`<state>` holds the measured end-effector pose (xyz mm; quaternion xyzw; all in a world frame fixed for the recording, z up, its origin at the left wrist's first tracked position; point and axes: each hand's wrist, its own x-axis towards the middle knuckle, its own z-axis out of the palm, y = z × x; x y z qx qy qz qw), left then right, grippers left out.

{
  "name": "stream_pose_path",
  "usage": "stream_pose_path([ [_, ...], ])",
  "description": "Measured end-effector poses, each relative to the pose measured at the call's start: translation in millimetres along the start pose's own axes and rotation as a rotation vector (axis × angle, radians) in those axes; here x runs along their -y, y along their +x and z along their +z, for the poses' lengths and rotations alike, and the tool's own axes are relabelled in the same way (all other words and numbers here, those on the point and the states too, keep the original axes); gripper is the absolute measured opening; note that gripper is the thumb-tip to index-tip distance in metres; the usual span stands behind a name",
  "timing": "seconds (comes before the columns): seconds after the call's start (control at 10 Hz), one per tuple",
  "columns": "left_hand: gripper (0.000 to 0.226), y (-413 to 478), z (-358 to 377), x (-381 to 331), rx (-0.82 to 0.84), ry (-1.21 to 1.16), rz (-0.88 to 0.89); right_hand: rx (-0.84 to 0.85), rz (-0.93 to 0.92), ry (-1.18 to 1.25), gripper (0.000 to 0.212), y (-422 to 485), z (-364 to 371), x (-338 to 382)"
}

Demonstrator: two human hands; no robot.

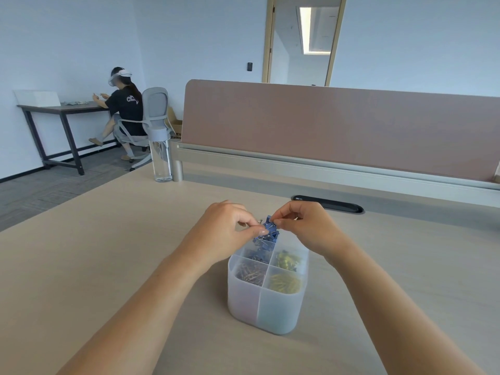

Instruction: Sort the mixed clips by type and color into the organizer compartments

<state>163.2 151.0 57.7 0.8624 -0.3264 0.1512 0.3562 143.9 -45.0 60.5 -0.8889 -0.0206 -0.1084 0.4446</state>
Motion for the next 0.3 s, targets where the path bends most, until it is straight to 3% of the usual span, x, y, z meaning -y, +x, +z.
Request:
stream_pose_path([
  [0.3,0.008,-3,3,-4,-0.097,-0.343,-0.261,0.165,-0.144,-0.345,0.023,-28,-33,27],
])
